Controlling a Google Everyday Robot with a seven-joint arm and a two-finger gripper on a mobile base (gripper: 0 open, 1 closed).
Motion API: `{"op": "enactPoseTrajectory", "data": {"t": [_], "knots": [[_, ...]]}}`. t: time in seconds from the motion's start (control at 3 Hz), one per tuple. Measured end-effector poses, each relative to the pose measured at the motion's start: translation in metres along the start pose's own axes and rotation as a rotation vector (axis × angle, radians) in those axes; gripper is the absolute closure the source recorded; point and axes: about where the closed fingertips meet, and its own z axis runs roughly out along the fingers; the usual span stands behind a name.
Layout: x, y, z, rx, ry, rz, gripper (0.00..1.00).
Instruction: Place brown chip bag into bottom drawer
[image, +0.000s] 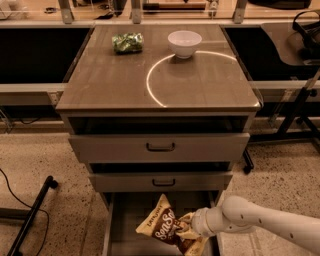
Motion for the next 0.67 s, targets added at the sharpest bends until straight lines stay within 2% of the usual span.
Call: {"op": "enactPoseTrajectory", "data": {"t": [0.33,0.67], "knots": [[0.013,-0.009,0.015,-0.028,-0.019,0.007,1.0],[0.026,-0.018,0.029,-0.038,-0.017,0.036,0.82]]}}
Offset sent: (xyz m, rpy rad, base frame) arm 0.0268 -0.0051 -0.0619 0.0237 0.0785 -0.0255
